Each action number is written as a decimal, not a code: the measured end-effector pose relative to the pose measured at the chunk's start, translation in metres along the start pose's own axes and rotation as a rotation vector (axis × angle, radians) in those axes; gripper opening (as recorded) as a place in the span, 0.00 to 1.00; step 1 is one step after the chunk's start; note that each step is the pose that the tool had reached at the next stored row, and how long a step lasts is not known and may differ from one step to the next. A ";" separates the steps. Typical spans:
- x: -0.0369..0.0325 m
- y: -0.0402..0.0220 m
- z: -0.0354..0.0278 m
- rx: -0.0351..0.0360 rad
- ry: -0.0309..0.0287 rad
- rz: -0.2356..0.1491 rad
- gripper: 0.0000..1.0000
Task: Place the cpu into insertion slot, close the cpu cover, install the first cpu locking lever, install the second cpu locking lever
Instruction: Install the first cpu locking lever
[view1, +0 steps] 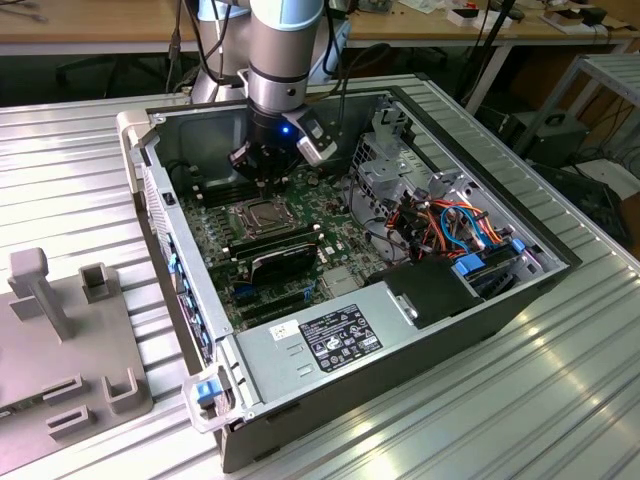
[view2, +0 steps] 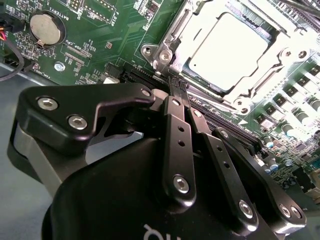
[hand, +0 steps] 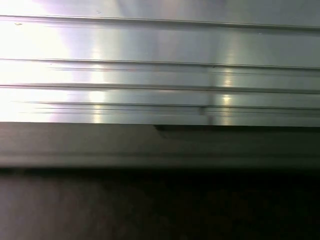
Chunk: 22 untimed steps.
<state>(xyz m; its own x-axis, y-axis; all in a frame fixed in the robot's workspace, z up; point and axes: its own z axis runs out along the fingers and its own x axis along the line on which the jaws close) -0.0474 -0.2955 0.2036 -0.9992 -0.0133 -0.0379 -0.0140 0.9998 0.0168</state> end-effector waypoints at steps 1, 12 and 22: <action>-0.0006 0.0000 0.0000 0.0001 0.0000 0.000 0.11; -0.0019 -0.0007 -0.0035 0.0007 0.0007 0.000 0.11; -0.0020 -0.0021 -0.0030 0.0007 0.0013 0.000 0.11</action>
<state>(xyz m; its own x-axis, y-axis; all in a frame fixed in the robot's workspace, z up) -0.0455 -0.2977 0.2067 -0.9992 -0.0135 -0.0366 -0.0141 0.9998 0.0162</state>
